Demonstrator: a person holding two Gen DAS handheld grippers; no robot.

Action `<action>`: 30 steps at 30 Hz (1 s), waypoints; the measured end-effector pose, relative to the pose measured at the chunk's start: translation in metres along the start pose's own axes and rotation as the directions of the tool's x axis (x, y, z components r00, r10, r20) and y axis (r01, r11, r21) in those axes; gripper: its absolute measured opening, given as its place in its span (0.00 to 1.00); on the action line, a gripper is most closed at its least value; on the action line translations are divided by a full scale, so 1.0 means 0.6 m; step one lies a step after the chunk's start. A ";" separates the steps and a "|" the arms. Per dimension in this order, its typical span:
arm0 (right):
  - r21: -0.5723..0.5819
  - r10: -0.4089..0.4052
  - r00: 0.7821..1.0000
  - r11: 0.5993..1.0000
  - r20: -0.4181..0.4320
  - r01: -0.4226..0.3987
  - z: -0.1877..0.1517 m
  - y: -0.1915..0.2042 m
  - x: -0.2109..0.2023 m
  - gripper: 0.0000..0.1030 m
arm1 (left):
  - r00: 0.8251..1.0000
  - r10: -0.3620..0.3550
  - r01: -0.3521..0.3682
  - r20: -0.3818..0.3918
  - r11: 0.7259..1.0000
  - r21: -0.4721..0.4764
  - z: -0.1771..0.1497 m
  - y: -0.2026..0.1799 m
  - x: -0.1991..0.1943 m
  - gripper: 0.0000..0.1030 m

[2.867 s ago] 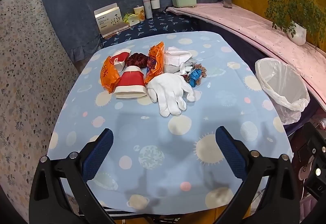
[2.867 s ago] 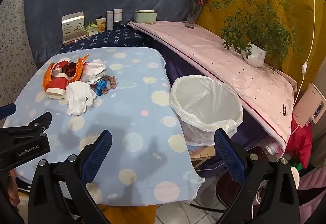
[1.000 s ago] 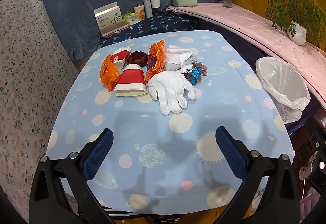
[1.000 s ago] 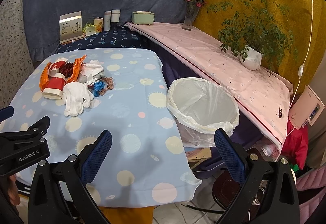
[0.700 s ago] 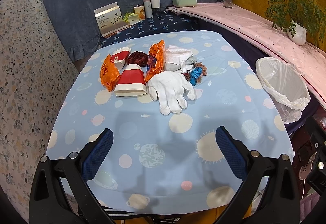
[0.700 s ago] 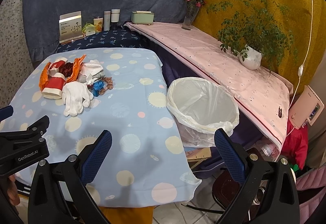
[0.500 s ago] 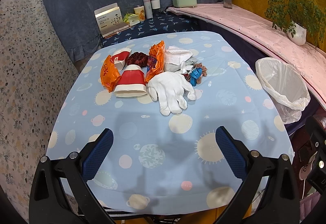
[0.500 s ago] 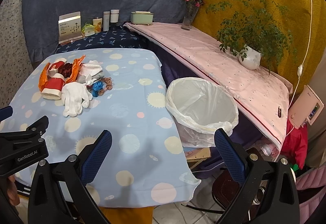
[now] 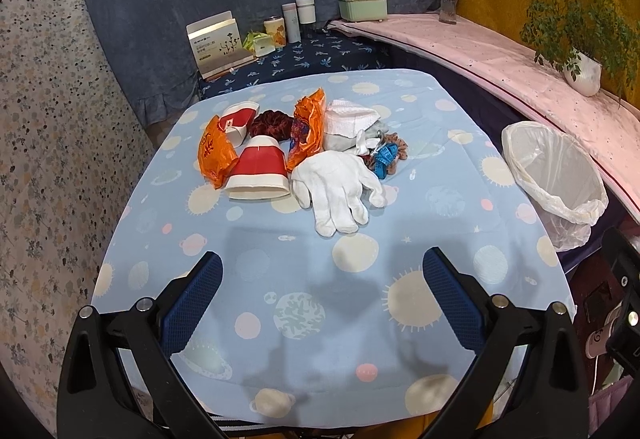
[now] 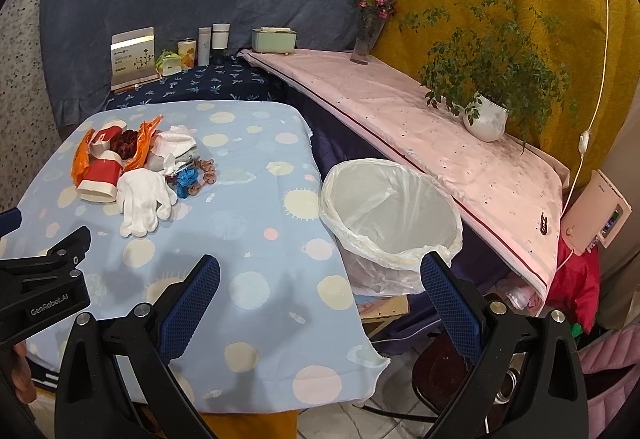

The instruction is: Collect trash

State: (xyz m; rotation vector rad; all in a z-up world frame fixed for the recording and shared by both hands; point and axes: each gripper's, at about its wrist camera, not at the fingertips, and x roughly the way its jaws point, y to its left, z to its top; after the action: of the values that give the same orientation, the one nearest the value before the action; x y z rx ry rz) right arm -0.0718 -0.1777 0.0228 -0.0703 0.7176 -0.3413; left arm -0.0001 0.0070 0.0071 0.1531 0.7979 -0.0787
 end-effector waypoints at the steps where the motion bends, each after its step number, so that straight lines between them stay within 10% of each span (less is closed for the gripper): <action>1: 0.002 -0.002 1.000 1.000 0.002 0.002 0.002 0.000 0.000 0.93 | 1.000 0.000 0.000 0.008 1.000 0.001 0.002 0.000 -0.001 0.93; 30: 0.041 -0.009 0.997 0.999 0.082 0.006 0.045 0.067 0.025 0.93 | 0.997 -0.046 0.055 0.067 0.990 -0.133 0.034 0.132 0.066 0.93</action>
State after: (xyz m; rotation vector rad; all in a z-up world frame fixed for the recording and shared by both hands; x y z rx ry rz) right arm -0.0325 -0.1461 0.0264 -0.0482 0.6293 -0.3579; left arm 0.0518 0.0812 0.0014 0.0021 0.7412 -0.0771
